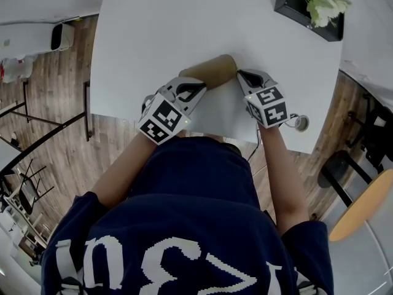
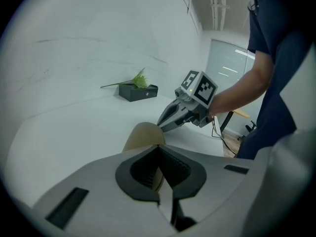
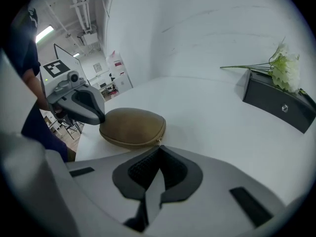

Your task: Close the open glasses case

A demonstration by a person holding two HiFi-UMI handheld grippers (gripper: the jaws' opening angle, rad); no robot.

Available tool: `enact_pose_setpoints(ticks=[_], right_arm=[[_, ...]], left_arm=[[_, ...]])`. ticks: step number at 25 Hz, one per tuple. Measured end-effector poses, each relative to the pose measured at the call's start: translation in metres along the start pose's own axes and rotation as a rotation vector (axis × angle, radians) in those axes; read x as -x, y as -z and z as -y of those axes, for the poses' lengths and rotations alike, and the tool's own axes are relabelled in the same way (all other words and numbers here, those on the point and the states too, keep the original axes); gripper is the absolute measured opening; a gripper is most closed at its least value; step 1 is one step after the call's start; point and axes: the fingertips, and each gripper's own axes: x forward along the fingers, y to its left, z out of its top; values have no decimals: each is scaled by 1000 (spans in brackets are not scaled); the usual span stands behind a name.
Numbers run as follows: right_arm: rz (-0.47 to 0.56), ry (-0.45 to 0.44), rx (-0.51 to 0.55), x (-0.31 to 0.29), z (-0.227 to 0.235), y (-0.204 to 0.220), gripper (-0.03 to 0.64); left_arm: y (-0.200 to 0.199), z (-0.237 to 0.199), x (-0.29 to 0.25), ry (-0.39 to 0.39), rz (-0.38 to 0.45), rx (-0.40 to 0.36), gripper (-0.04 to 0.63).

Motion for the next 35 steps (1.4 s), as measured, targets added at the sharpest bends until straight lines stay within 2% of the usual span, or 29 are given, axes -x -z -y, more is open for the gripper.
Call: enact_pose_setpoints(ticks=[3, 9, 11, 16, 22, 28, 35], right_arm=[[-11, -30, 23, 6, -18, 7, 20], [-43, -118, 79, 9, -64, 21, 20], [-40, -132, 73, 7, -71, 23, 21], [1, -106, 25, 7, -64, 17, 23], [11, -106, 2, 4, -70, 16, 28], [33, -115, -27, 6, -67, 17, 23], [14, -62, 13, 7, -41, 13, 21]], left_arm=[[1, -16, 6, -77, -18, -33, 14], [-3, -53, 8, -195, -31, -16, 14], [-12, -59, 4, -221, -12, -7, 14], [-30, -62, -5, -237, 77, 11, 14], [-24, -61, -1, -290, 67, -14, 14], [-20, -59, -2, -303, 135, 22, 14], [-20, -58, -1, -317, 104, -29, 14]])
